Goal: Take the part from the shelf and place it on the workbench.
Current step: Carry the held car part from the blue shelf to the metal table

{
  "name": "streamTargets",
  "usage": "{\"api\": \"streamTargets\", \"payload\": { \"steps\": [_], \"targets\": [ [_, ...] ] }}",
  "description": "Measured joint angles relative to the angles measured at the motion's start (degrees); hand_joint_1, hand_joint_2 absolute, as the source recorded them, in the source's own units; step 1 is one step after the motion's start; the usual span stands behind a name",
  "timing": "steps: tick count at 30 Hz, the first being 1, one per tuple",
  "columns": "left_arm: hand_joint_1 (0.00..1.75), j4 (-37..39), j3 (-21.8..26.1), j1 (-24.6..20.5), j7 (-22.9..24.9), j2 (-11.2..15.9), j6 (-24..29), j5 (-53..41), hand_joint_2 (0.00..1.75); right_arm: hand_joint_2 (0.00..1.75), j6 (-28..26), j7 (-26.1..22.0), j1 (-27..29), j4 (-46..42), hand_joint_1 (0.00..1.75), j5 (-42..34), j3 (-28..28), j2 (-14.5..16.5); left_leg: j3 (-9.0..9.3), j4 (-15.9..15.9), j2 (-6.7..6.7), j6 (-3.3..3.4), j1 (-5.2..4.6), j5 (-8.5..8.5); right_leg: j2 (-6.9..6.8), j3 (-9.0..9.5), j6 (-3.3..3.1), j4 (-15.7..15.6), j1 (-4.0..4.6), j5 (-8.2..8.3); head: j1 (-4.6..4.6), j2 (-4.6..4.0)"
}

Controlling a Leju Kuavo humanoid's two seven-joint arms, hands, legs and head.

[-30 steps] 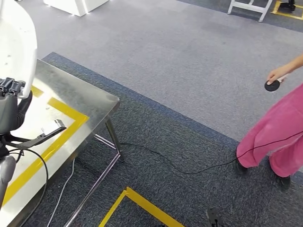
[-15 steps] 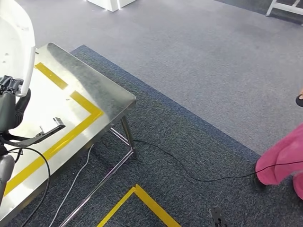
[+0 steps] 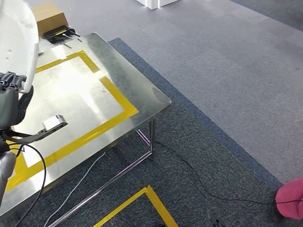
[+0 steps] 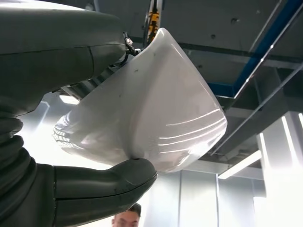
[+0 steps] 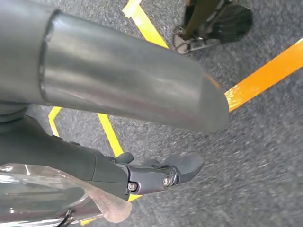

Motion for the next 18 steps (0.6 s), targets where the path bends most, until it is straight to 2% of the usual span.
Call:
{"api": "streamTargets", "payload": {
  "steps": [1, 2, 3, 4, 5, 7, 8, 9, 11, 12, 13, 14, 15, 16, 18],
  "targets": [
    [1.75, 0.0, -0.1, 0.0, 0.2, 0.0, -0.1, 0.0, 1.75, 0.0, 0.0, 0.0, 0.0, 0.0, 0.0, 0.0, 0.0, 0.0, 0.03, 0.2, -0.77, -0.19, 0.08, -0.14, 0.8, 1.39, 0.02, -4.0, -0.13, 2.52, 0.01, 0.0],
    [1.75, 0.0, -0.1, 0.0, 0.4, 0.0, -0.1, 0.0, 1.75, 0.0, 0.0, 0.0, 0.0, 0.0, 0.0, 0.0, 0.0, 0.0, -0.06, 0.4, -1.47, -0.45, 0.08, -0.31, 2.27, 2.96, 0.03, -7.7, -0.34, 4.2, 0.01, 0.0],
    [1.75, 0.0, -0.2, -0.1, 0.5, -0.1, -0.2, 0.0, 1.75, 0.0, 0.0, -0.1, 0.0, 0.0, 0.0, 0.0, 0.0, 0.0, -0.25, 0.7, -2.1, -0.71, 0.12, -0.43, 3.59, 4.32, -0.04, -10.5, -0.52, 5.1, -0.03, 0.0],
    [1.75, 0.0, -0.3, -0.1, 0.7, -0.1, -0.3, 0.0, 1.75, 0.0, 0.0, -0.1, 0.0, 0.1, 0.0, 0.0, 0.0, 0.0, -0.47, 0.8, -2.74, -1.01, 0.19, -0.45, 4.56, 5.15, -0.16, -12.0, -0.62, 5.21, -0.08, 0.0],
    [1.75, 0.1, -0.4, -0.1, 0.9, -0.1, -0.4, 0.0, 1.75, 0.0, -0.1, 0.0, 0.0, 0.1, 0.0, 0.0, -0.1, 0.0, -0.68, 0.9, -3.38, -1.29, 0.26, -0.37, 4.82, 5.56, -0.4, -12.3, -0.61, 4.9, -0.1, 0.0],
    [1.75, 0.1, -0.6, 0.1, 1.2, 0.0, -0.5, 0.0, 1.75, 0.0, -0.1, 0.0, 0.0, 0.1, 0.0, 0.0, -0.2, 0.0, -0.89, 0.9, -4.15, -1.79, 0.4, -0.33, 3.53, 5.99, -1.02, -12.6, -0.66, 4.94, -0.12, 0.0],
    [1.75, 0.1, -0.6, 0.1, 1.3, 0.2, -0.5, 0.0, 1.75, 0.0, -0.1, 0.0, 0.0, 0.1, 0.0, -0.1, -0.2, 0.0, -1.21, 1.5, -3.29, -2.05, 0.33, -0.77, 2.88, 6.23, -1.38, -12.8, -0.75, 4.95, -0.3, 0.0],
    [1.75, 0.1, -0.7, 0.0, 1.4, 0.3, -0.5, 0.0, 1.75, 0.0, -0.2, 0.0, 0.0, 0.1, 0.0, -0.1, -0.3, 0.0, -2.01, 3.3, -1.85, -2.34, 0.26, -1.75, 2.14, 6.48, -1.74, -13.0, -0.82, 4.92, -0.51, 0.0],
    [1.75, 0.2, -0.9, -0.1, 1.5, 0.3, -0.5, 0.0, 1.75, 0.0, -0.2, -0.1, 0.1, 0.1, 0.0, -0.1, -0.3, 0.0, -5.25, 10.0, 1.41, -2.92, 0.37, -4.9, 0.59, 6.89, -2.32, -13.1, -0.67, 4.63, -0.94, 0.0],
    [1.75, 0.2, -1.0, -0.1, 1.6, 0.2, -0.5, 0.0, 1.75, 0.0, -0.2, -0.1, 0.2, 0.1, 0.0, -0.2, -0.3, 0.0, -7.13, 13.8, 2.1, -3.11, 0.52, -6.22, -0.25, 7.04, -2.46, -13.1, -0.58, 4.45, -0.94, 0.0],
    [1.75, 0.2, -1.1, 0.0, 1.7, 0.2, -0.6, 0.0, 1.75, 0.0, -0.2, -0.1, 0.3, 0.1, 0.0, -0.2, -0.4, 0.0, -8.42, 16.2, 2.39, -3.22, 0.66, -6.72, -1.08, 7.2, -2.5, -13.1, -0.53, 4.26, -0.96, 0.0],
    [1.75, 0.2, -1.3, 0.1, 1.7, 0.2, -0.7, 0.0, 1.75, 0.0, -0.2, -0.1, 0.3, 0.1, 0.0, -0.2, -0.4, 0.0, -8.74, 16.7, 2.51, -3.25, 0.74, -6.16, -1.87, 7.41, -2.49, -13.1, -0.5, 4.06, -0.96, 0.0],
    [1.75, 0.2, -1.4, 0.1, 1.7, 0.2, -0.8, 0.0, 1.75, 0.0, -0.3, -0.1, 0.3, 0.1, 0.0, -0.2, -0.4, 0.0, -7.91, 14.9, 2.69, -3.17, 0.77, -4.61, -2.61, 7.7, -2.43, -13.1, -0.47, 3.84, -0.96, 0.0],
    [1.75, 0.2, -1.4, 0.0, 1.7, 0.2, -0.8, 0.0, 1.75, 0.0, -0.3, -0.1, 0.2, 0.1, 0.0, -0.1, -0.4, 0.0, -6.12, 11.4, 3.26, -2.95, 0.7, -2.43, -3.3, 8.09, -2.35, -13.1, -0.42, 3.57, -0.96, 0.0],
    [1.75, 0.2, -1.4, -0.3, 1.8, 0.2, -1.0, 0.0, 1.75, 0.0, -0.3, -0.2, 0.2, 0.1, 0.0, -0.1, -0.4, 0.0, -2.36, 4.2, 6.41, -2.13, -0.11, 0.17, -4.56, 8.75, -1.99, -13.1, -0.21, 3.02, -0.98, 0.0]
  ]
}}
